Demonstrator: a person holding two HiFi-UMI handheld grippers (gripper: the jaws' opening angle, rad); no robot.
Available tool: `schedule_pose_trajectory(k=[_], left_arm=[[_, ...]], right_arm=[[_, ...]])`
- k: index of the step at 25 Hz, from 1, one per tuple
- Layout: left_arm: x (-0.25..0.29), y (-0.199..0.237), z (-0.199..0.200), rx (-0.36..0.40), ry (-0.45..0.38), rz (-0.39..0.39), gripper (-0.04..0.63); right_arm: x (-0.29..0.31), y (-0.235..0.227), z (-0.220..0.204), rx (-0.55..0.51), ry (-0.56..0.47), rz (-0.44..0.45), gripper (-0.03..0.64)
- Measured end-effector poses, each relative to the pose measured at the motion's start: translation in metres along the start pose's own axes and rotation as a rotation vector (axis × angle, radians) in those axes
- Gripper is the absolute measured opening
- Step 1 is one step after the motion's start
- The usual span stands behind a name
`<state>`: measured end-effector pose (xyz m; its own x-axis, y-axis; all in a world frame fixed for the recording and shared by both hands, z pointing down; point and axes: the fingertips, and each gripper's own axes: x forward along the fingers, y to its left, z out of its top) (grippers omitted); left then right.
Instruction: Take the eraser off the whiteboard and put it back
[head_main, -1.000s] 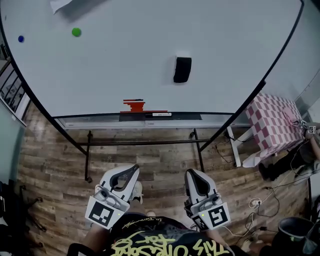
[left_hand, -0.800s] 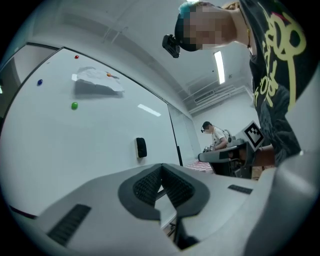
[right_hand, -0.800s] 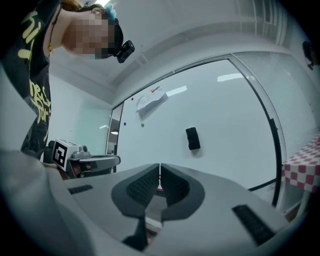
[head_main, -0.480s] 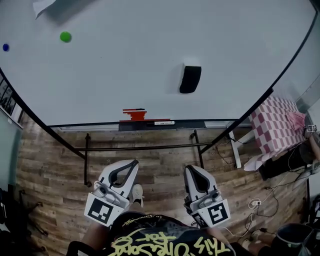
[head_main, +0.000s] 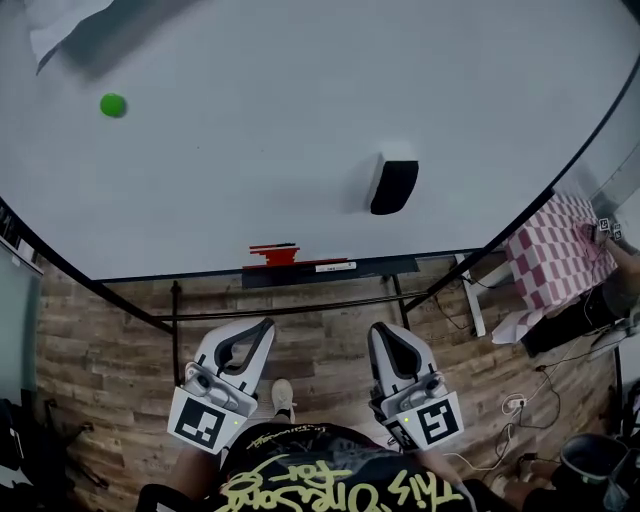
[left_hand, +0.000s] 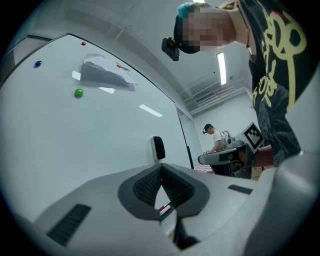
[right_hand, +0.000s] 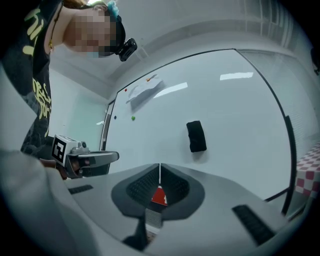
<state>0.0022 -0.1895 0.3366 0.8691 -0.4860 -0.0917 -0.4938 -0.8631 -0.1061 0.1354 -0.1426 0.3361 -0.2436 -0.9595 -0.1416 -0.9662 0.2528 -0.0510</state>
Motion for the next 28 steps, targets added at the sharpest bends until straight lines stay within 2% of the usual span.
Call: schedule_pose_trajectory(k=[6,15,22,28], left_arm=[[0.014,0.026,-0.001,0.014,-0.005,-0.022,0.006],[0.034,0.056,-0.013,-0.012,0.016,-0.070,0.006],[0.043,0.058,-0.016,-0.022,0.026,-0.067,0.006],[0.044,0.057,-0.014,-0.031,0.033,-0.035,0.006]], right_arm=[[0.028,-0.007,0.001,-0.005,-0.016,-0.024,0.011],[0.065,-0.018,-0.003,0.005,-0.028,-0.073,0.011],[0.064,-0.031,-0.003,0.011,-0.010,-0.091,0.011],[0.062,-0.043,0.017,0.002,-0.063,-0.082,0.012]])
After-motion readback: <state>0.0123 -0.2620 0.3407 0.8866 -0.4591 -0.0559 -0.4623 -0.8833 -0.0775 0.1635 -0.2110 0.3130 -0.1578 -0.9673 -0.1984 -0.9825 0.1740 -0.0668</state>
